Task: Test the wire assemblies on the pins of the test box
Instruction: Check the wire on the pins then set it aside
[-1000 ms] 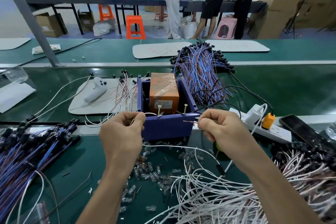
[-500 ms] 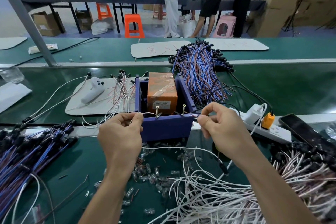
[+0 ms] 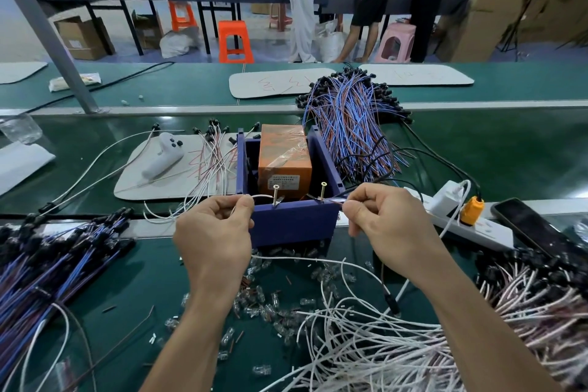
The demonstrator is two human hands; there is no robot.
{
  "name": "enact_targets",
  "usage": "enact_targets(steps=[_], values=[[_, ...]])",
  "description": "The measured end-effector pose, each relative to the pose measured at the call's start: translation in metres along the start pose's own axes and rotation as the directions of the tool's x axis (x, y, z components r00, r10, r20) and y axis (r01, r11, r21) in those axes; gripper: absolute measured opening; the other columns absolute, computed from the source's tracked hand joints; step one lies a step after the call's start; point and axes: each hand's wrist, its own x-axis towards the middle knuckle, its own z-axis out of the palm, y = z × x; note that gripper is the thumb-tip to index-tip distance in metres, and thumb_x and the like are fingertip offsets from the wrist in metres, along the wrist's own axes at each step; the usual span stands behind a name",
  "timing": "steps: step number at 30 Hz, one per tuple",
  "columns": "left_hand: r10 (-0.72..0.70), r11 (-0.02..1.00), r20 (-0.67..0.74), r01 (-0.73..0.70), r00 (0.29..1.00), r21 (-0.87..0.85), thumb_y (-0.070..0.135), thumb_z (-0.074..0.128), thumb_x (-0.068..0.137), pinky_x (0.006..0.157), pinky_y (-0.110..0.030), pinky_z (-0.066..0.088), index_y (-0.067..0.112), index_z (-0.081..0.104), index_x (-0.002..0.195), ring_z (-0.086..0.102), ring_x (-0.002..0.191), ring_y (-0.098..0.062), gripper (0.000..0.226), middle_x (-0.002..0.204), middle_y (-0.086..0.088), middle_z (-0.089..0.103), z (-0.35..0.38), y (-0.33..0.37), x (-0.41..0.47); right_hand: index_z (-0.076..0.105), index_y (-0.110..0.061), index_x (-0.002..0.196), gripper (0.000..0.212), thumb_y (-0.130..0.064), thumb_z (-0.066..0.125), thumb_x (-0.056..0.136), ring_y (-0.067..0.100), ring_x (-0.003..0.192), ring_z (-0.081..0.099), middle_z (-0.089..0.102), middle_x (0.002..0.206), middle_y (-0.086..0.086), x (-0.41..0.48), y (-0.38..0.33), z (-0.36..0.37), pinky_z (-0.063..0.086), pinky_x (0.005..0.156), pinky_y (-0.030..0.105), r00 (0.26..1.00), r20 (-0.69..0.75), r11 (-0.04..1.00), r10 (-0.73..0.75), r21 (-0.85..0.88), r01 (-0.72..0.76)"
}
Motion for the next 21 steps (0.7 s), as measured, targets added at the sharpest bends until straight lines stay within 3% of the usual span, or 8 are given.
enact_targets(steps=[6, 12, 21], values=[[-0.007, 1.000, 0.008, 0.008, 1.000, -0.026, 0.026, 0.083, 0.086, 0.049, -0.023, 0.052, 0.028, 0.074, 0.072, 0.066, 0.047, -0.006, 0.017, 0.057, 0.010, 0.071, 0.000, -0.001, 0.001, 0.071, -0.022, 0.068, 0.023, -0.020, 0.070, 0.091, 0.000, 0.039, 0.048, 0.070, 0.056, -0.009, 0.003, -0.002, 0.002, 0.036, 0.047, 0.008, 1.000, 0.012, 1.000, 0.008, 0.020, -0.008], [0.003, 0.999, 0.019, -0.002, 1.000, -0.033, 0.026, 0.082, 0.087, 0.049, -0.024, 0.051, 0.028, 0.074, 0.073, 0.066, 0.047, -0.007, 0.016, 0.058, 0.008, 0.071, 0.000, 0.000, 0.000, 0.071, -0.023, 0.065, 0.026, -0.022, 0.071, 0.091, 0.000, 0.037, 0.049, 0.068, 0.053, -0.009, 0.012, -0.001, 0.004, 0.036, 0.044, 0.009, 0.990, -0.136, 1.000, 0.029, -0.006, -0.030], [-0.021, 0.995, 0.013, 0.022, 1.000, -0.098, 0.025, 0.082, 0.087, 0.042, -0.015, 0.046, 0.025, 0.075, 0.073, 0.063, 0.043, -0.010, 0.015, 0.058, 0.003, 0.072, -0.009, -0.005, 0.000, 0.073, -0.022, 0.063, 0.026, -0.020, 0.074, 0.089, 0.004, 0.035, 0.039, 0.068, 0.053, -0.005, 0.003, 0.002, -0.009, 0.030, 0.038, 0.011, 0.998, -0.060, 0.996, 0.031, 0.081, -0.026]])
